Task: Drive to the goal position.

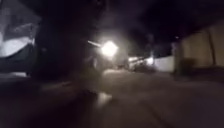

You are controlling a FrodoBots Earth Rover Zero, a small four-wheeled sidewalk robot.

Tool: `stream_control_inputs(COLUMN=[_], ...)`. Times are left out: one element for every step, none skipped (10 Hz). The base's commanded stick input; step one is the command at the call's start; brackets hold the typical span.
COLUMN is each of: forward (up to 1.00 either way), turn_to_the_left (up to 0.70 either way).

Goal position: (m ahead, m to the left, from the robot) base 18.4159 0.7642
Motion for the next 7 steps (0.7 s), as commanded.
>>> stream_control_inputs(forward=[0.70,0.70,0.70,0.70,0.70,0.70,0.70], turn_to_the_left=[0.00,0.00,0.00,0.00,0.00,0.00,-0.28])
